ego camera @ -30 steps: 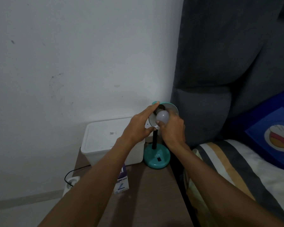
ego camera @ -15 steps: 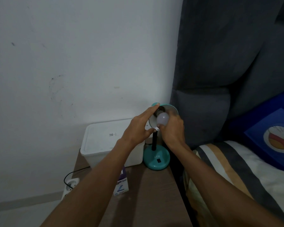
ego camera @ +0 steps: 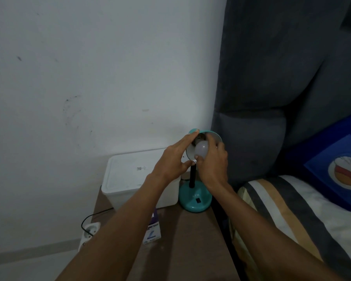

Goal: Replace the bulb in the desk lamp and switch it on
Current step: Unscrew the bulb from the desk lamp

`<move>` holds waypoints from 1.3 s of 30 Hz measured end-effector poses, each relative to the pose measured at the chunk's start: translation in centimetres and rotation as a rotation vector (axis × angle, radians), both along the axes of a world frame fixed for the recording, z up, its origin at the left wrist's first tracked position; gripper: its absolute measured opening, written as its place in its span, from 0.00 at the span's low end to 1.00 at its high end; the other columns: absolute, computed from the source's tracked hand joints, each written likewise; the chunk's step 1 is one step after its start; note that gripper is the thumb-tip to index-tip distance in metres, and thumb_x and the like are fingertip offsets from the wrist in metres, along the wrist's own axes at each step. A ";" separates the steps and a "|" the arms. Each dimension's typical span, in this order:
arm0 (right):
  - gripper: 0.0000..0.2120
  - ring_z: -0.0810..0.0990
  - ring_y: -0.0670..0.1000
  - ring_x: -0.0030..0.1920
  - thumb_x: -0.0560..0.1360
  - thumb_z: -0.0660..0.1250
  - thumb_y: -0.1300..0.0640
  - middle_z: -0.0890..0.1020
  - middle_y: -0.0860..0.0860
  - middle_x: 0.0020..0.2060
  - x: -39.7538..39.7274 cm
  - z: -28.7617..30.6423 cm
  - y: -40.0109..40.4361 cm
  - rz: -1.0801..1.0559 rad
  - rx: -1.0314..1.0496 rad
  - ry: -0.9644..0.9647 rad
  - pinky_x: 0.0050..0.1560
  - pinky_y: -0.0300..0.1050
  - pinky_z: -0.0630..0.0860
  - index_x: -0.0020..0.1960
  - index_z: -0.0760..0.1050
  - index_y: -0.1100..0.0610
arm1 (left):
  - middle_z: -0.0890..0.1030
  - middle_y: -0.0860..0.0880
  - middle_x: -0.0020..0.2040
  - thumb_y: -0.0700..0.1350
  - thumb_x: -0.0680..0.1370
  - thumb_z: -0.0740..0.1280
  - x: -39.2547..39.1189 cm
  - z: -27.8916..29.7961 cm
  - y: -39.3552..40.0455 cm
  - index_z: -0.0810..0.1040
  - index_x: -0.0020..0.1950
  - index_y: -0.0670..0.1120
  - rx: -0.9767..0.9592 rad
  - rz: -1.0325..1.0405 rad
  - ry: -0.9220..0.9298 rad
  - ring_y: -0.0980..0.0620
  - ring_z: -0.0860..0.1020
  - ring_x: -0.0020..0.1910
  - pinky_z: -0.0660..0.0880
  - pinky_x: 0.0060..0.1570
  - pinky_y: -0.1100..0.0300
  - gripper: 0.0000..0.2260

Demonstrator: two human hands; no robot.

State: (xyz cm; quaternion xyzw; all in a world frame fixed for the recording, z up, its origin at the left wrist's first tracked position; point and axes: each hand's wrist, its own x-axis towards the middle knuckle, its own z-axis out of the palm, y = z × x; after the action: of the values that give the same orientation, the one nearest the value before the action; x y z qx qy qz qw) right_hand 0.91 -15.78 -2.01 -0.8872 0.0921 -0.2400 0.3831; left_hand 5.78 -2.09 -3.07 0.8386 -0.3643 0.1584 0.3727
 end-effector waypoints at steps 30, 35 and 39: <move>0.25 0.78 0.55 0.57 0.72 0.72 0.58 0.77 0.55 0.60 -5.2 1.5 -1.1 -0.007 0.107 -0.062 0.53 0.44 0.74 0.68 0.75 0.51 | 0.63 0.48 0.82 0.44 0.72 0.80 -3.0 1.5 1.9 0.54 0.84 0.56 0.153 0.110 0.077 0.49 0.63 0.80 0.64 0.78 0.53 0.48; 0.25 0.79 0.56 0.55 0.70 0.72 0.60 0.79 0.56 0.57 -8.2 1.3 -0.4 0.013 0.111 -0.040 0.55 0.49 0.78 0.67 0.76 0.53 | 0.67 0.49 0.80 0.49 0.73 0.79 -7.1 0.4 5.7 0.59 0.83 0.51 0.139 0.260 0.091 0.50 0.67 0.78 0.62 0.73 0.62 0.44; 0.24 0.80 0.57 0.54 0.69 0.73 0.59 0.80 0.55 0.55 -10.2 -0.3 1.5 0.052 0.096 0.009 0.54 0.51 0.78 0.65 0.76 0.52 | 0.70 0.47 0.78 0.50 0.73 0.79 -11.0 -2.0 9.1 0.64 0.81 0.47 0.060 0.383 0.143 0.47 0.69 0.76 0.65 0.73 0.56 0.41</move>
State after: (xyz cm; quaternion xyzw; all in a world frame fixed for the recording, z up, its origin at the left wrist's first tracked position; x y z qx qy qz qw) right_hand -9.27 -14.25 -2.29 -0.8709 0.0823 -0.2212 0.4310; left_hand -5.24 7.02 -5.03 0.9124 -0.1752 0.1558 0.3355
